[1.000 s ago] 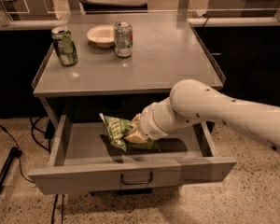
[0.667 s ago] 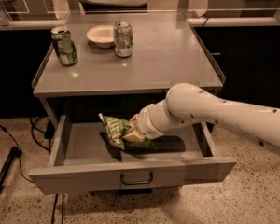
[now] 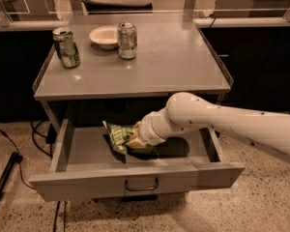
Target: Place green jalapeno chip bag into top drawer
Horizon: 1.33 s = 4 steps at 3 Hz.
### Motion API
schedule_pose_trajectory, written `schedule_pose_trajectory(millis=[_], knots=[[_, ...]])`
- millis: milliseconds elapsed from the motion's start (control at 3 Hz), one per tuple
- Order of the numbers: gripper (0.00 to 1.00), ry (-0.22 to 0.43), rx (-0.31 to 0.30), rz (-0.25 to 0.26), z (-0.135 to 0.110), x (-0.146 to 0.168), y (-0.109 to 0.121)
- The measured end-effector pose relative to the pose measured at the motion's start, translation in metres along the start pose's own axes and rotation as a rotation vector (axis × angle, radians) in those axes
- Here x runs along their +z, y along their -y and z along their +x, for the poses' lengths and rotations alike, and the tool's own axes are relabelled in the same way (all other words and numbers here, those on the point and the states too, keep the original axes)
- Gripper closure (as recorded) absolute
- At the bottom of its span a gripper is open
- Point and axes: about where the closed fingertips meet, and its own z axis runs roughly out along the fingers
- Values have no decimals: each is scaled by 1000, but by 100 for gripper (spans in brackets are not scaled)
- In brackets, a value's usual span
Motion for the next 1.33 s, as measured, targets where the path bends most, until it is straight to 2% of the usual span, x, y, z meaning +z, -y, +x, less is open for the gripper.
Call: schedule_pose_trajectory(millis=[333, 667, 1333], knots=[[100, -12, 8, -6, 10, 16, 6], [85, -13, 9, -7, 11, 18, 7], [37, -13, 9, -7, 11, 18, 7]])
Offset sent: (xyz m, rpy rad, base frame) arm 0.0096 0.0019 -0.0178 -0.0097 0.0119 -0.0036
